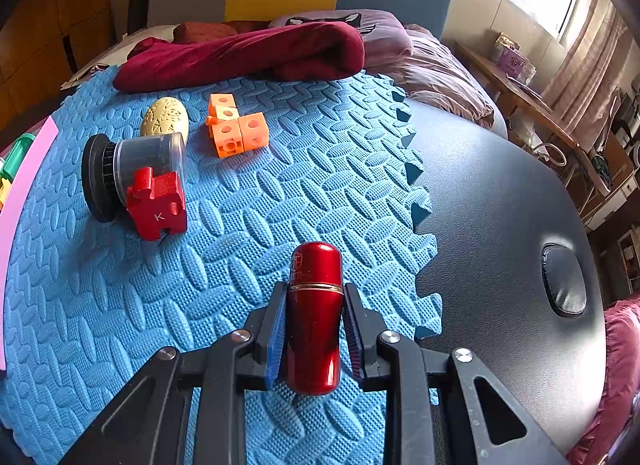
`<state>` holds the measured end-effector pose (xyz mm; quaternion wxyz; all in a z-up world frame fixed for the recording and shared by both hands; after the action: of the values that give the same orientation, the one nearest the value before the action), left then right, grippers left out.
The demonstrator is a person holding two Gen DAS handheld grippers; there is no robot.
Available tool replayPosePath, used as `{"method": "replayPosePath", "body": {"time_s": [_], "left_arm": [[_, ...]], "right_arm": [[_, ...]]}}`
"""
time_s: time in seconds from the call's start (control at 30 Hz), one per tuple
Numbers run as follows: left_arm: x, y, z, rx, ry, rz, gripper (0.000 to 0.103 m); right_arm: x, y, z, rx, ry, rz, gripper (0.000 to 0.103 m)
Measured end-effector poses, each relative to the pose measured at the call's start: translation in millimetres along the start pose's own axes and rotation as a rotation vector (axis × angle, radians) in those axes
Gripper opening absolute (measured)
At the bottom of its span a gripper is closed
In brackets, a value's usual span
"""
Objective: Organize rigid objects
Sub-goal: 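Lower the brown peg brush into the tray and open the left tool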
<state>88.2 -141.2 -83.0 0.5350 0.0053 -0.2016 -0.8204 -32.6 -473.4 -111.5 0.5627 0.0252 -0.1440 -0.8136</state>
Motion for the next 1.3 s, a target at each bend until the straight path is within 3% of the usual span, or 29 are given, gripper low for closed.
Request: {"method": "replayPosePath", "body": {"time_s": [0.27, 0.43, 1.13, 1.3], "left_arm": [[-1.8, -19.9, 20.7, 0.066, 0.115, -0.022, 0.08], [-9.3, -27.9, 26.4, 0.076, 0.145, -0.006, 0.08], [-50.0, -43.0, 52.2, 0.132, 0.184, 0.076, 0.08], [-60.6, -45.7, 57.3, 0.14, 0.181, 0.095, 0.079]], "right_arm": [[-1.6, -0.8, 0.5, 0.003, -0.016, 0.012, 0.026], [-2.0, -1.4, 1.0, 0.004, -0.014, 0.009, 0.026], [2.1, -0.3, -0.6, -0.01, 0.016, -0.027, 0.026], [4.7, -5.0, 1.7, -0.035, 0.071, -0.072, 0.026]]}}
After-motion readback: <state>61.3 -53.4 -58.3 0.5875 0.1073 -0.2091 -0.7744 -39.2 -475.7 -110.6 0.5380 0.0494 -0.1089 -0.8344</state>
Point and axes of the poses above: each gripper's, at about its wrist camera, not at the fingertips, and z roughly against the way its jaws point, x to its right, y to its top, the point moved 4 cm from there along -z, roughly the way its jaws point, and after that the axes turned 15 degrees about -x, right-handed, at the moved point
